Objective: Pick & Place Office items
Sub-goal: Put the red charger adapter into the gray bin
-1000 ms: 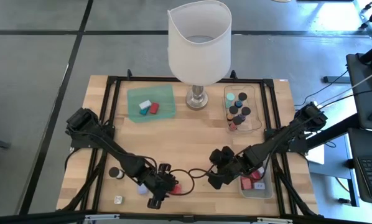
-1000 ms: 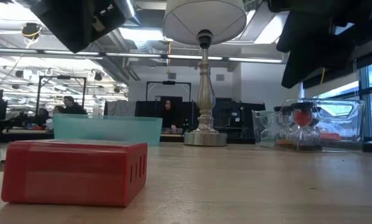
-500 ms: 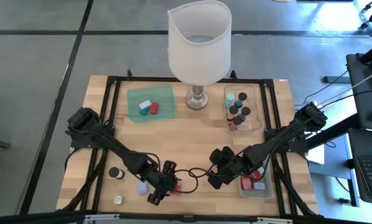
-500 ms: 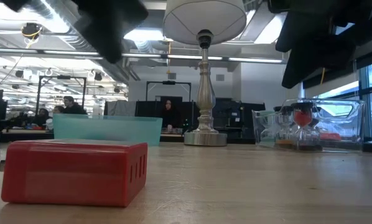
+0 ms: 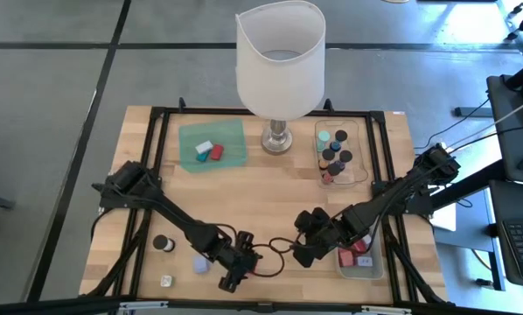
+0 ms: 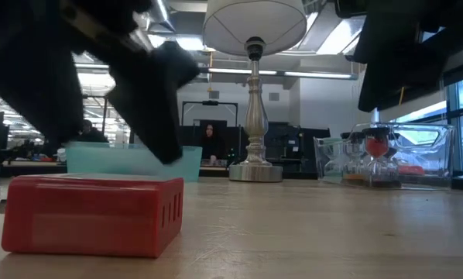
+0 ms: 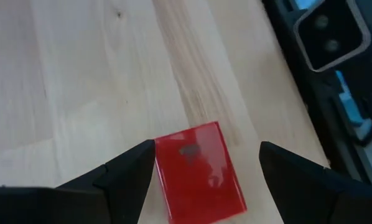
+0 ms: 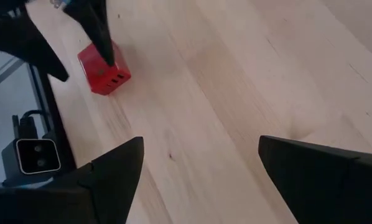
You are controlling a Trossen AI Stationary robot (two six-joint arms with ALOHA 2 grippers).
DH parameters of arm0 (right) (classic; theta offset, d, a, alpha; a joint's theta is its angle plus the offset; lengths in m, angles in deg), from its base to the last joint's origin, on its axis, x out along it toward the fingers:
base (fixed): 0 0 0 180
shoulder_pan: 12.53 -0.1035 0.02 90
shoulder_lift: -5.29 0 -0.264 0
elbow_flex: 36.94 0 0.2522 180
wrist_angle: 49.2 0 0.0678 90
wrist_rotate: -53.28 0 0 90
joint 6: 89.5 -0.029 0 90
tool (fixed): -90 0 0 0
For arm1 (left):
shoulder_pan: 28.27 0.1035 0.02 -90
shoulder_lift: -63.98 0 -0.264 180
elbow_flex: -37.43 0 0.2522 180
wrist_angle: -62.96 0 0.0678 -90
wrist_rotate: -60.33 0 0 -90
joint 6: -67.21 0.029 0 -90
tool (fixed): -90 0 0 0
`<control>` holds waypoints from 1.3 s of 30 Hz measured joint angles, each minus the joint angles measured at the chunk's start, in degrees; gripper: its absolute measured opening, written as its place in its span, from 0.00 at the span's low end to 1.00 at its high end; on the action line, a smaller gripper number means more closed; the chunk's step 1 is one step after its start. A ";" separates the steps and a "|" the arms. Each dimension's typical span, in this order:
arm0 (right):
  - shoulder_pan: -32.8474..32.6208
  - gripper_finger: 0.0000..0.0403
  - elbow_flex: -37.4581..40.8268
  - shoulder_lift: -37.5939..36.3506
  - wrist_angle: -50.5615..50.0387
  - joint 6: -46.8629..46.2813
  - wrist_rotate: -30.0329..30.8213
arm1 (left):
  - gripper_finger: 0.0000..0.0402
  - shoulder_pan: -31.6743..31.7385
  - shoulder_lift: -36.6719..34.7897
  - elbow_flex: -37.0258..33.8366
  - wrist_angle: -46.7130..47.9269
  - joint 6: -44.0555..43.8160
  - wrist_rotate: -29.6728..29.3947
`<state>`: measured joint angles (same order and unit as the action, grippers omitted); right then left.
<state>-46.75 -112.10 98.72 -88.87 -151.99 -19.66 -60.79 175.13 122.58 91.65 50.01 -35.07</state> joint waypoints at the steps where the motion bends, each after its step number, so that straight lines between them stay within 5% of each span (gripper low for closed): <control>1: 0.00 0.79 0.00 -0.01 0.00 -0.01 -0.19 | 0.71 0.02 0.57 0.00 -0.61 -0.97 -0.04; 18: 0.00 0.79 0.00 -0.02 -0.24 1.87 -0.18 | 0.70 -0.17 3.22 -0.07 0.24 -8.60 -5.04; 29: 0.15 0.79 0.00 -0.02 -0.20 6.13 -0.15 | 0.62 0.02 3.22 -0.07 3.47 7.73 -2.16; 39: 0.15 0.79 0.00 -0.02 -0.24 6.09 -0.13 | 0.61 0.07 3.11 0.09 6.22 8.12 1.28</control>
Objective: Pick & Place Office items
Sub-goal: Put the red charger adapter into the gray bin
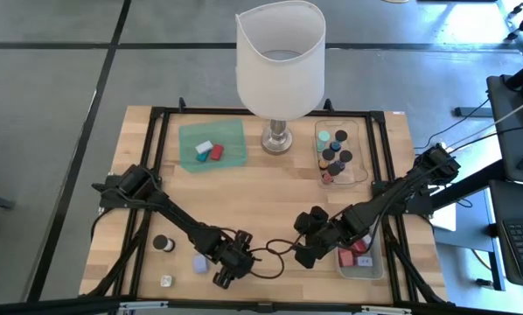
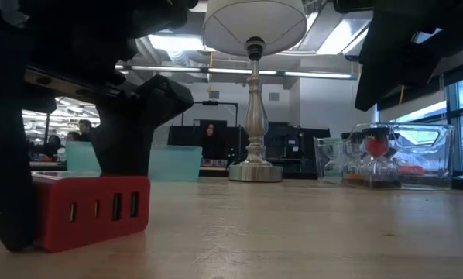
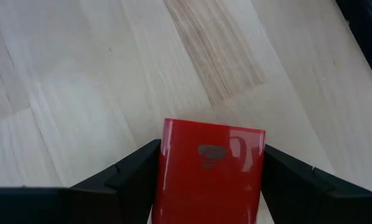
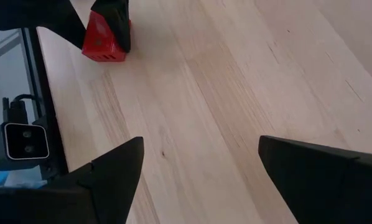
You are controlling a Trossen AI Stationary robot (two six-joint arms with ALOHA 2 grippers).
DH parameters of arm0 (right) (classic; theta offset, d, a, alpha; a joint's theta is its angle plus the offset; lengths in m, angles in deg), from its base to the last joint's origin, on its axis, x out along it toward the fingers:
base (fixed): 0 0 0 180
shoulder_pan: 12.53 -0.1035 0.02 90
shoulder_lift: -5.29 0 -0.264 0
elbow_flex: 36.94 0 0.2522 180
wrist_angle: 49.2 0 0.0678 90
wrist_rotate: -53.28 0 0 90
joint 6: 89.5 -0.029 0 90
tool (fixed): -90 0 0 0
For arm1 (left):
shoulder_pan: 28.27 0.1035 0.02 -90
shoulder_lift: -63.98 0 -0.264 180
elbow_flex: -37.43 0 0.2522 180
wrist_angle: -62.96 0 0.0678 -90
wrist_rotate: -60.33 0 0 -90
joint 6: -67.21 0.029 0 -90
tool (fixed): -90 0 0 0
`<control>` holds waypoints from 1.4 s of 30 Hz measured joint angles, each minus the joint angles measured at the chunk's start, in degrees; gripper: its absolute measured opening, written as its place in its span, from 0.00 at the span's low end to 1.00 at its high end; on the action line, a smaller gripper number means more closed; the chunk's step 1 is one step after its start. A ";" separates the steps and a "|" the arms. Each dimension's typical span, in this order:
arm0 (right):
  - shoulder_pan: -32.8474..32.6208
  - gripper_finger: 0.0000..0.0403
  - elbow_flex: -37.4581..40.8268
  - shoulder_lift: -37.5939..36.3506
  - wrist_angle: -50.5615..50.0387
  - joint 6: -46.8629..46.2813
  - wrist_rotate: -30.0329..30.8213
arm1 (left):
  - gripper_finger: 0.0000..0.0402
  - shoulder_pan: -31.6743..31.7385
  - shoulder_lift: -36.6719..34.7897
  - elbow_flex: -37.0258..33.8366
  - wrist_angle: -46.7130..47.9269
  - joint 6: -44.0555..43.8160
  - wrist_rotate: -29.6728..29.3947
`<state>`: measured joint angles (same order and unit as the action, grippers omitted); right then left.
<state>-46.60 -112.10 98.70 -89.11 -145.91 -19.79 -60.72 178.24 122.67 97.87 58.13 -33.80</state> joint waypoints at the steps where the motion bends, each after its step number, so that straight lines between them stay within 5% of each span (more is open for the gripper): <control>1: 0.00 0.79 0.00 0.00 0.02 -0.02 0.00 | 0.60 0.00 0.00 0.00 0.04 0.00 -0.02; 12: 0.00 0.79 0.00 -0.02 0.67 -5.88 -0.03 | 0.52 1.43 -1.72 -0.15 0.47 -4.31 -1.89; 21: 2.17 0.79 0.00 -0.07 9.51 -15.89 0.02 | 0.52 5.99 -13.59 -0.15 7.04 -5.26 -17.18; 30: 8.02 0.79 0.00 -0.09 25.97 -16.06 4.59 | 0.53 11.14 -24.85 -0.11 7.40 -9.03 -33.22; 42: 12.82 0.79 0.02 -2.41 28.76 -14.05 6.43 | 0.53 9.90 -26.18 -0.09 15.56 -14.05 -37.57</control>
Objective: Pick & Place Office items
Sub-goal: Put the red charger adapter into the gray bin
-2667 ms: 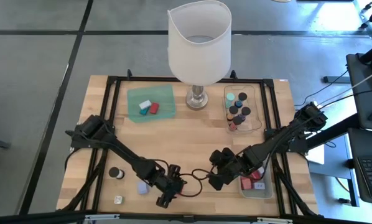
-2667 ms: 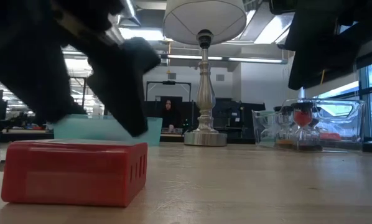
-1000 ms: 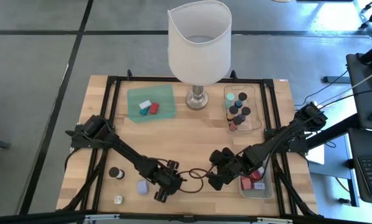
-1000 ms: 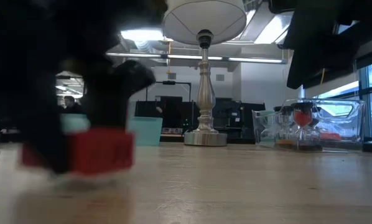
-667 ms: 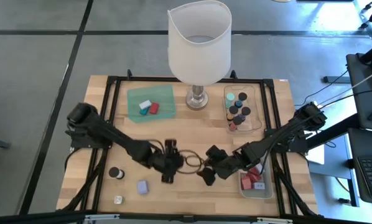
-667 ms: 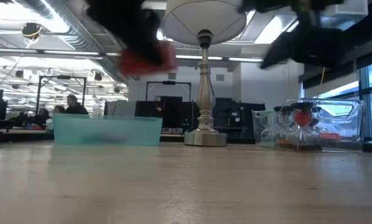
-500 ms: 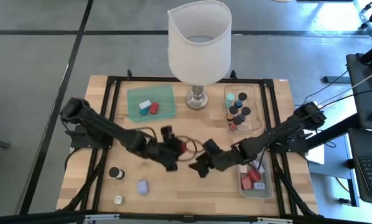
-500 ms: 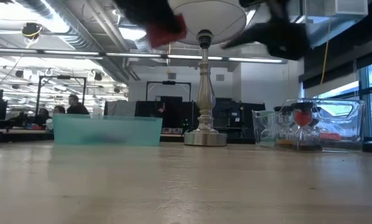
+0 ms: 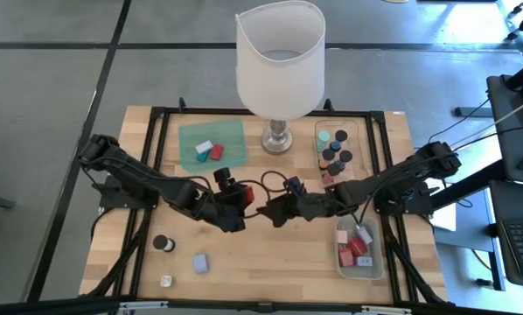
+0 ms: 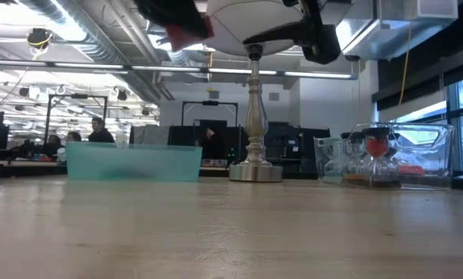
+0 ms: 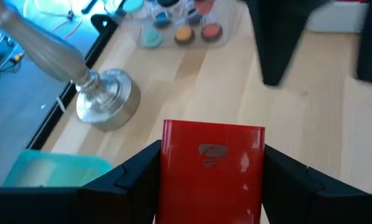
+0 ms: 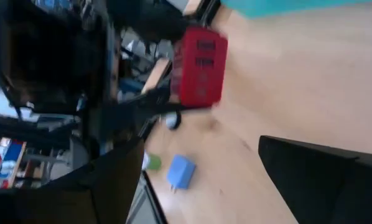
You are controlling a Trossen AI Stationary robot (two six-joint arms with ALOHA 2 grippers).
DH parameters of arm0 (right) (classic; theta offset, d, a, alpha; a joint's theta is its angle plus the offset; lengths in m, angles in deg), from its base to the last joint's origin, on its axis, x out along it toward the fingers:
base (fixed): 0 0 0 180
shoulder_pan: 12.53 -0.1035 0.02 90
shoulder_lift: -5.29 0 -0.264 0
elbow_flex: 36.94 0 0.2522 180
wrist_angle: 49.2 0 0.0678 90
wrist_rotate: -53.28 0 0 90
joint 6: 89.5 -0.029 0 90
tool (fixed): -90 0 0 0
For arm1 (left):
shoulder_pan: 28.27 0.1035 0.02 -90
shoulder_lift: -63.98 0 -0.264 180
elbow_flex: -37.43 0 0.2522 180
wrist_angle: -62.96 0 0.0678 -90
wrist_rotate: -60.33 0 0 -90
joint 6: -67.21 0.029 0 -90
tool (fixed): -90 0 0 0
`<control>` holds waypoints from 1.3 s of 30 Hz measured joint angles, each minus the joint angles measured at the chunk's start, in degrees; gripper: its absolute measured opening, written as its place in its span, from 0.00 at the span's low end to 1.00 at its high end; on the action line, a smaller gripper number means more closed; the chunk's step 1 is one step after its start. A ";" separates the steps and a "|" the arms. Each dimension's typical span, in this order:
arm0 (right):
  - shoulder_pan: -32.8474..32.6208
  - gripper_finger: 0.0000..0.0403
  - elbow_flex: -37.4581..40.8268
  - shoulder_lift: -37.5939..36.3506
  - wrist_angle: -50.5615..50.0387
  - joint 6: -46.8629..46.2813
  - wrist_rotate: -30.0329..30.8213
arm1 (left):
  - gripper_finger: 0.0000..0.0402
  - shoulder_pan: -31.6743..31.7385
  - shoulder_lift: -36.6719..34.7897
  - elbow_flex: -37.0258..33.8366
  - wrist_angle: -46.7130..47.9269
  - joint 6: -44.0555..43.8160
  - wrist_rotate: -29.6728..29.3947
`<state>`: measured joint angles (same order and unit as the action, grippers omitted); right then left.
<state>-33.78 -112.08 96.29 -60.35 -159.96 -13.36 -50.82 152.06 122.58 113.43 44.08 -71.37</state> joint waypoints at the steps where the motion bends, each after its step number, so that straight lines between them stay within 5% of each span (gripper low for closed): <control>1: 0.46 0.79 0.00 -0.17 0.03 0.27 0.42 | 0.53 0.00 0.21 0.00 0.14 -0.59 -0.13; 21: 5.57 0.76 0.00 0.27 2.76 -1.10 1.00 | 0.53 3.21 1.24 0.02 -11.65 5.43 -0.80; 39: 6.79 0.29 -0.09 0.27 3.15 -1.10 0.89 | 0.55 4.04 1.35 0.02 -13.36 8.02 0.36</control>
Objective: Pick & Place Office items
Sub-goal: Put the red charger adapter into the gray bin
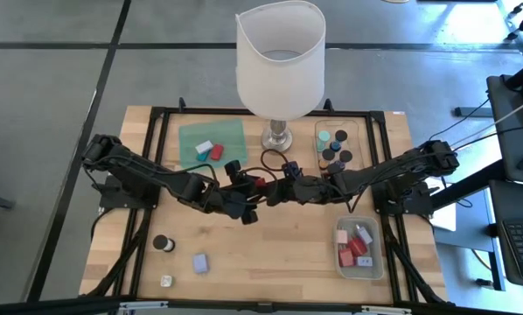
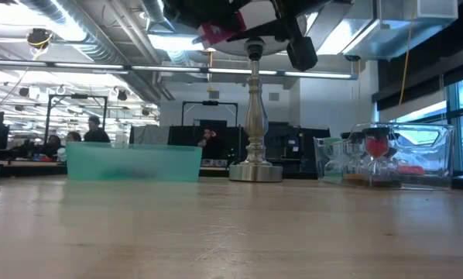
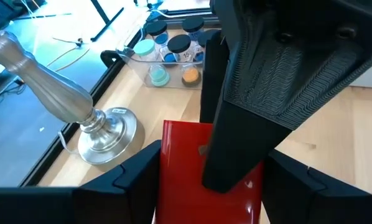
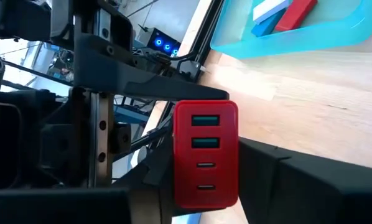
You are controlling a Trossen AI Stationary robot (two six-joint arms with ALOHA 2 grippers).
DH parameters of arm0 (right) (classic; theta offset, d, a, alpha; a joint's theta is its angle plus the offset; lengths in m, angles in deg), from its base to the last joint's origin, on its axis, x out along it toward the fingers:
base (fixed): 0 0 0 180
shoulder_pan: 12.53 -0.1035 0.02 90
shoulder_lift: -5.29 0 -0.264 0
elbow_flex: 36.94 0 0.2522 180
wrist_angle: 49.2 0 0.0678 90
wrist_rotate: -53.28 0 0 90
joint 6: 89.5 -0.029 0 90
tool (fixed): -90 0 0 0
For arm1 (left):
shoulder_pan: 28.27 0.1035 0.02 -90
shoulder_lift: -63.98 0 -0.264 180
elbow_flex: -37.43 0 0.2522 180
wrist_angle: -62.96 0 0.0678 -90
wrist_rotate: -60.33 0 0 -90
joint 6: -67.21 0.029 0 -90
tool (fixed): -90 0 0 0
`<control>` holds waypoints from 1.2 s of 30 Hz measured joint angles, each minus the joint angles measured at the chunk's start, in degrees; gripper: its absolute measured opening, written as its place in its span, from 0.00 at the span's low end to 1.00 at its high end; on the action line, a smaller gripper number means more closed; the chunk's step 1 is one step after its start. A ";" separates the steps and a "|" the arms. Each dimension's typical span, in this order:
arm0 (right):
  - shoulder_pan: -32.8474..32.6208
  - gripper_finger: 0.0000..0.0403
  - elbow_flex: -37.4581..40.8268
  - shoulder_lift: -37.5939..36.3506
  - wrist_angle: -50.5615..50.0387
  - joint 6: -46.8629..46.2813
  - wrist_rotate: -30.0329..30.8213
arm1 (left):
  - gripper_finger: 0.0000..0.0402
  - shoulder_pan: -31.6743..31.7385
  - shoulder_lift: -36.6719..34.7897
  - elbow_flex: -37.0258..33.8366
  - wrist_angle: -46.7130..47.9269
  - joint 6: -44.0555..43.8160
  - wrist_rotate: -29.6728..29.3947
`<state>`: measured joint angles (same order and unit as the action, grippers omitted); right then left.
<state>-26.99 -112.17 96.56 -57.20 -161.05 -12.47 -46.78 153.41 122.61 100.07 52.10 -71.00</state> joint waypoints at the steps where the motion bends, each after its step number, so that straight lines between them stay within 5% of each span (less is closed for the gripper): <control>1: 0.00 0.29 0.00 0.00 -0.06 0.00 0.04 | 0.56 0.00 0.01 -0.02 -0.31 -0.16 -0.01; 12: 0.28 0.29 0.02 -0.91 -3.81 4.41 -1.35 | 0.69 -0.04 -0.25 -0.13 -3.69 -7.29 4.75; 20: 1.05 0.29 0.16 -11.79 -28.18 9.74 -6.36 | 0.71 -0.48 -1.86 0.16 -3.10 -16.69 15.11; 28: -8.65 0.29 0.07 -24.14 -48.09 4.55 -17.20 | 0.70 -0.68 -2.47 0.09 -0.66 -21.16 17.63; 36: -23.08 0.32 0.09 -24.06 -66.36 -14.18 -19.35 | 0.70 -0.57 -2.47 0.09 0.52 -23.26 17.11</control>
<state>-50.08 -112.08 72.50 -123.57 -175.23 -31.82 -47.35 150.94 122.69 100.60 28.84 -53.89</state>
